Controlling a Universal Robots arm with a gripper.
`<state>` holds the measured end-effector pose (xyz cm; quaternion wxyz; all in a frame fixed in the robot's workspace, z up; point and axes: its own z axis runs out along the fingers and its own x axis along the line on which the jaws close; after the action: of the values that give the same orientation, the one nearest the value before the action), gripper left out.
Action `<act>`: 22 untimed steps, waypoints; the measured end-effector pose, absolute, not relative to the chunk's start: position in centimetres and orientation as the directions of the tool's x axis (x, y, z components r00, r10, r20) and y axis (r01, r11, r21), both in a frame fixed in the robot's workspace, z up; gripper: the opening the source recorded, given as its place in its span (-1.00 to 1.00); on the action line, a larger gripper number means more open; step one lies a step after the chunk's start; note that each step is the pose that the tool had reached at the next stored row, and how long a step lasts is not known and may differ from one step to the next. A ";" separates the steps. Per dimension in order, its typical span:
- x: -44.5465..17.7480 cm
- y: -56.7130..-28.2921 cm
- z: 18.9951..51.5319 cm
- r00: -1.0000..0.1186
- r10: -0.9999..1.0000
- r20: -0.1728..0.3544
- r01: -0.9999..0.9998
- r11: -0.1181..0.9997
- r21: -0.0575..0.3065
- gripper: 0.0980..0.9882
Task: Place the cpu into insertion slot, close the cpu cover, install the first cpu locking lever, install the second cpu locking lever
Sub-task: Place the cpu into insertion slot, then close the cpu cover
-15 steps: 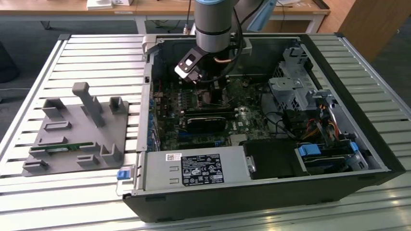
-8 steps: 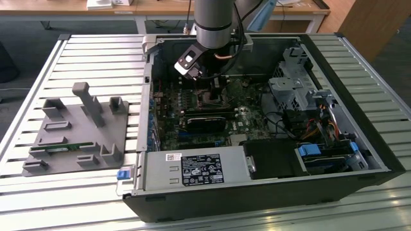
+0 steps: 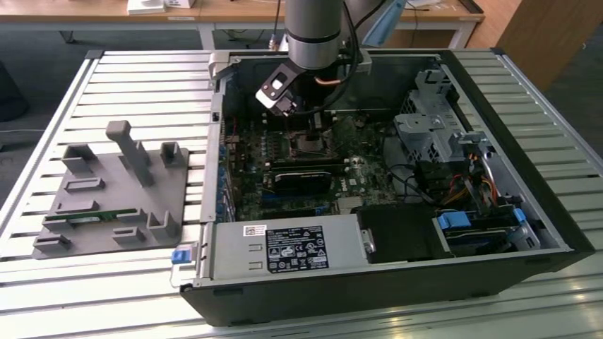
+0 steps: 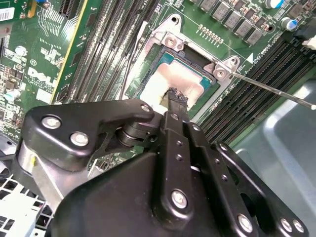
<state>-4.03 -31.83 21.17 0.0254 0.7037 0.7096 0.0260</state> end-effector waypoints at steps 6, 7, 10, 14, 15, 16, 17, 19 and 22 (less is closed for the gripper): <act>-4.0 -31.8 21.3 -0.008 1.000 0.001 0.997 0.008 0.073 -0.98; -4.0 -31.8 21.3 -0.008 1.000 0.001 0.997 0.008 0.073 -0.98; -4.0 -31.8 21.4 -0.008 1.000 0.000 0.997 0.008 0.072 -0.98; -4.0 -31.8 21.6 -0.008 1.000 0.001 0.997 0.008 0.073 -0.98; -4.0 -31.8 21.7 -0.008 1.000 0.001 0.997 0.008 0.073 -0.98; -4.0 -31.8 21.8 -0.008 1.000 0.001 0.997 0.008 0.073 -0.98; -4.0 -31.8 21.9 -0.008 1.000 0.001 0.997 0.008 0.073 -0.98; -4.0 -31.8 22.2 -0.008 1.000 0.001 0.997 0.008 0.073 -0.98; -4.0 -31.8 22.7 -0.008 1.000 0.001 0.997 0.008 0.073 -0.98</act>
<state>-4.03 -31.83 22.70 0.0254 0.7037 0.7096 0.0260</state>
